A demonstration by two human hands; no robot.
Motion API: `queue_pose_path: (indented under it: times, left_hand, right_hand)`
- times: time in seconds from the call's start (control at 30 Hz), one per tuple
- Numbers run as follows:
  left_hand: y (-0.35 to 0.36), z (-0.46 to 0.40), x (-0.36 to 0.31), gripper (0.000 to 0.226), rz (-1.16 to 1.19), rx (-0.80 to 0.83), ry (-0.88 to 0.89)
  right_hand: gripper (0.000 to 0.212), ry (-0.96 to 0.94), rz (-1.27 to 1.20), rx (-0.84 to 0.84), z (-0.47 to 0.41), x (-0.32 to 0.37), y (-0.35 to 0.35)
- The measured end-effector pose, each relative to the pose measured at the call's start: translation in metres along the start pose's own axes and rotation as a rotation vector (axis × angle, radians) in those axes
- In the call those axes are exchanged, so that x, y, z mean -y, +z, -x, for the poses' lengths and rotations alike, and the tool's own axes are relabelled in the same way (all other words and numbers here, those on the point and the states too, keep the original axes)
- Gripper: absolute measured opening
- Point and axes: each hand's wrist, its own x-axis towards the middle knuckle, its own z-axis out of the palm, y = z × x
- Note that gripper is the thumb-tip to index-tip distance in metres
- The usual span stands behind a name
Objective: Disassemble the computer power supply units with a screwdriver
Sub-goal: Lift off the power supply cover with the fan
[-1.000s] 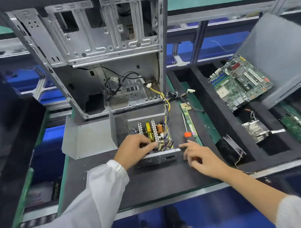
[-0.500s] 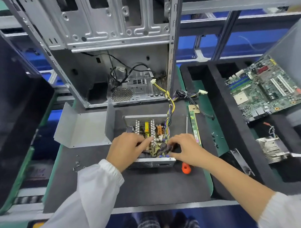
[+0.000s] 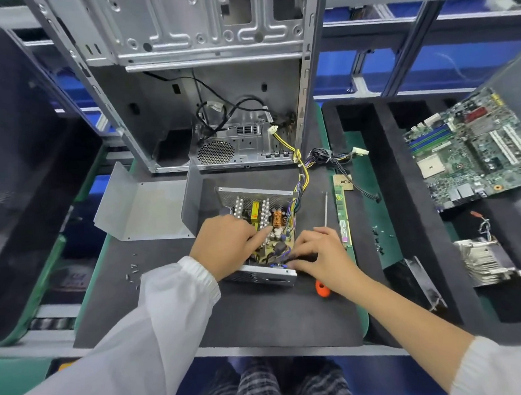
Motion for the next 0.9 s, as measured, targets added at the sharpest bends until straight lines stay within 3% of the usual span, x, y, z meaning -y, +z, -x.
queue_pose_path:
  times: [0.33,0.6,0.7,0.9]
  left_hand:
    - [-0.001,0.002,-0.002,0.063,0.022,-0.026,-0.015]
    - [0.000,-0.001,-0.002,0.063,-0.025,0.000,-0.017]
    - [0.001,-0.002,-0.003,0.063,-0.076,0.004,0.000]
    - [0.002,-0.003,-0.002,0.063,-0.083,0.006,0.000]
  right_hand:
    - [0.002,-0.005,-0.173,-0.133,0.006,0.004,0.004]
    - [0.008,-0.113,-0.148,-0.224,0.010,0.006,0.007]
    - [0.014,0.009,-0.368,-0.332,-0.002,0.008,0.004]
    - [0.014,-0.003,-0.360,-0.194,-0.003,0.006,-0.006]
